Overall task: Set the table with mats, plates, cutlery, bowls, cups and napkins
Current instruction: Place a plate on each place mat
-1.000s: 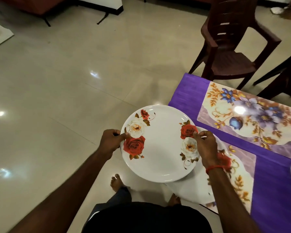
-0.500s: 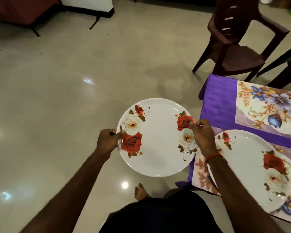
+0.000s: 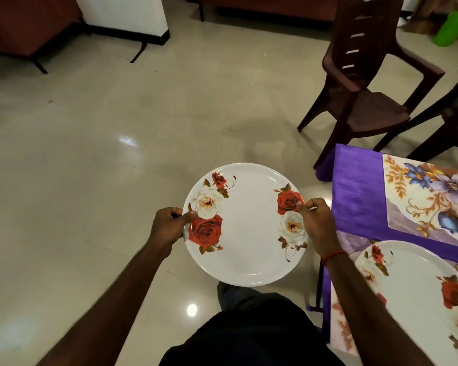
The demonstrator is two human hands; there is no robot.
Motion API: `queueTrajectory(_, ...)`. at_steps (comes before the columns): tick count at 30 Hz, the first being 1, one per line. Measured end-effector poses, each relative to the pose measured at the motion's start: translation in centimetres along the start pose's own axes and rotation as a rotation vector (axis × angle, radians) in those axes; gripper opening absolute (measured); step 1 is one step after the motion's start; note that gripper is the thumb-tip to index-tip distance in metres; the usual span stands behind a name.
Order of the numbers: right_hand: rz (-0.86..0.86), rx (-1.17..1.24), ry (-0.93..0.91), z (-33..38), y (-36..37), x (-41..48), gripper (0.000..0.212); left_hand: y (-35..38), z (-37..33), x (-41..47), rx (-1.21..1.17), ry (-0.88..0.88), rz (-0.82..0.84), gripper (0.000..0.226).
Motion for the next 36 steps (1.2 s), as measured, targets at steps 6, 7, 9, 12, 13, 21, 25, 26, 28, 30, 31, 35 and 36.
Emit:
queueTrajectory(6,-0.031,0.049,0.034,2.8,2.9,5.2,0.024,0.3,-5.1,7.7,0.086,0.037,0.070,0.020)
queueTrajectory(7,-0.037,0.062,0.051,3.3,3.3,6.2,0.024,0.4,-6.4,9.1,0.095,0.043,0.075,0.020)
queueTrajectory(9,-0.047,0.091,0.076,4.1,3.8,8.0,0.025,0.7,-8.6,11.3,0.105,0.054,0.092,0.021)
queueTrajectory(12,-0.060,0.095,0.090,5.7,4.3,10.6,0.025,1.5,-11.3,14.6,0.116,0.070,0.105,0.023)
queueTrajectory(13,-0.070,0.087,0.094,6.2,4.5,11.6,0.026,1.7,-12.1,15.6,0.122,0.076,0.110,0.023)
queueTrajectory(21,-0.177,0.135,0.091,9.2,4.6,17.0,0.024,4.7,-19.3,23.5,0.143,0.141,0.185,0.023)
queueTrajectory(25,-0.253,0.184,0.132,9.9,4.6,19.8,0.026,7.8,-23.5,28.2,0.167,0.189,0.272,0.020)
queueTrajectory(26,-0.278,0.188,0.134,10.2,4.5,20.3,0.025,8.6,-24.5,29.2,0.172,0.196,0.295,0.020)
queueTrajectory(28,-0.340,0.196,0.137,11.0,4.5,21.3,0.024,10.3,-26.8,31.6,0.205,0.204,0.357,0.022)
queueTrajectory(30,-0.408,0.186,0.144,12.2,4.3,22.3,0.025,11.6,-29.5,33.8,0.241,0.218,0.416,0.025)
queueTrajectory(31,-0.433,0.186,0.152,12.5,4.3,22.7,0.025,12.1,-30.8,34.7,0.253,0.226,0.436,0.027)
queueTrajectory(35,-0.530,0.296,0.155,14.0,4.5,24.4,0.026,14.2,-36.6,38.7,0.304,0.316,0.530,0.041)
queueTrajectory(36,-0.558,0.335,0.157,14.2,4.6,24.7,0.025,14.9,-37.8,39.3,0.317,0.343,0.551,0.042)
Point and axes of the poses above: each hand's wrist, its own x-axis towards the middle knuckle, its own y-axis out of the palm, z = x × y, the point moved 5 cm from there along x, towards the middle knuckle, and after that the axes turned 8 degrees about x, right-handed, at the moved point
